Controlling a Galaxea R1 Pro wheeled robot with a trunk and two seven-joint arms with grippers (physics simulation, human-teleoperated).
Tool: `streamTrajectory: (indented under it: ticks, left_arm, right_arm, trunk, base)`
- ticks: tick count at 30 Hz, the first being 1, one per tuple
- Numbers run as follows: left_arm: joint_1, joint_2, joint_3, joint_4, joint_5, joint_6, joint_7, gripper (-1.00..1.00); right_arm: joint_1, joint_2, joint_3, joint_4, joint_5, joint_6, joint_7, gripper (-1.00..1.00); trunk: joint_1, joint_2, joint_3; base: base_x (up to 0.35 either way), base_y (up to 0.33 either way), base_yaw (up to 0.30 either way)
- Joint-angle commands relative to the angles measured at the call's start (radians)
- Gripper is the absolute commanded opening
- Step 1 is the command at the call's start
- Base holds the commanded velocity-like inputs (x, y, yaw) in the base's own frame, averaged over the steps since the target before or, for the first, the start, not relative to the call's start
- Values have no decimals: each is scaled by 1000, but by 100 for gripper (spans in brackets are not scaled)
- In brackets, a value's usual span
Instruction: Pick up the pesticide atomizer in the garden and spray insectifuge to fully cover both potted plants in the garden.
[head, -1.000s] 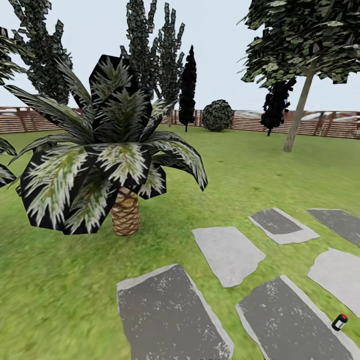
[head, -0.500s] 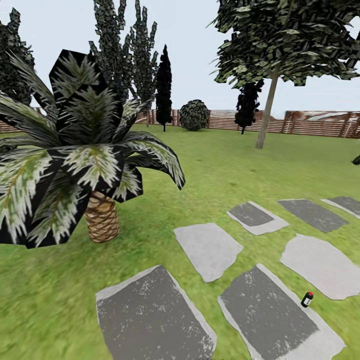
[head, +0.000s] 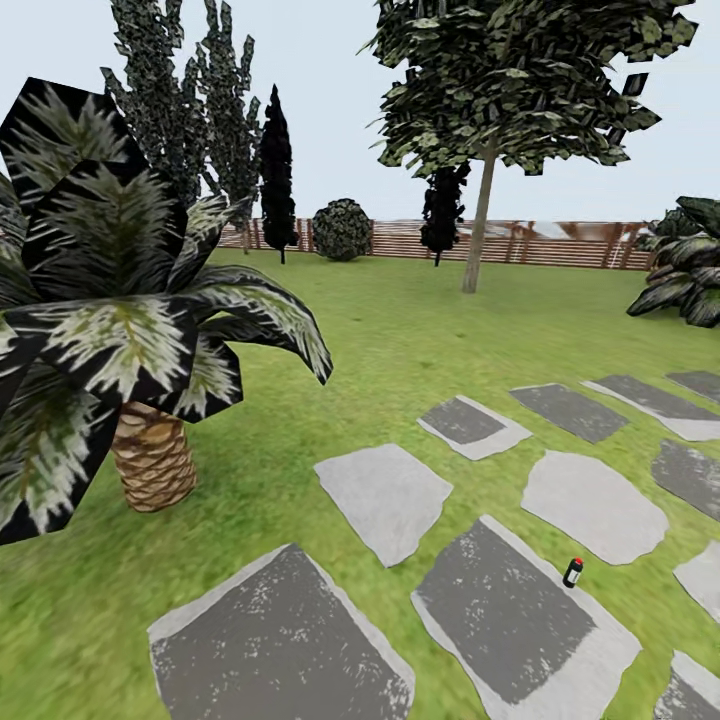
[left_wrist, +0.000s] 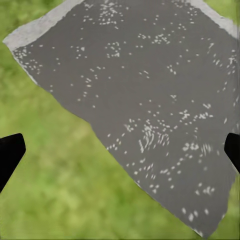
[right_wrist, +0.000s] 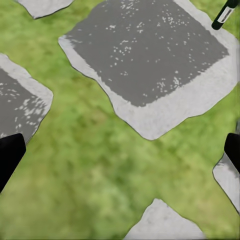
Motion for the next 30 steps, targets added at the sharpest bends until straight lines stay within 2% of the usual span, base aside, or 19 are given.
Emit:
streamTrajectory:
  ticks: [1, 13, 21, 30]
  left_arm:
    - [0, 0, 0, 1, -1, -3, 1, 100]
    - [0, 0, 0, 2, -3, -3, 1, 100]
    - [0, -1, 0, 2, -8, -3, 1, 100]
    - [0, -1, -3, 3, -10, -3, 1, 100]
  right_arm:
    - [-1, 0, -1, 1, -1, -3, 0, 100]
    - [-1, 0, -1, 1, -2, -3, 0, 100]
    - [-1, 0, -1, 0, 0, -3, -1, 100]
    - [-1, 0, -2, -1, 1, -3, -2, 100]
  trunk:
    - [0, -1, -1]
    - [0, -1, -5]
    - [0, -1, -15]
    - [0, -1, -26]
  base:
    - [180, 250, -294]
    - [223, 239, -286]
    - [236, 213, -202]
    - [83, 44, -193]
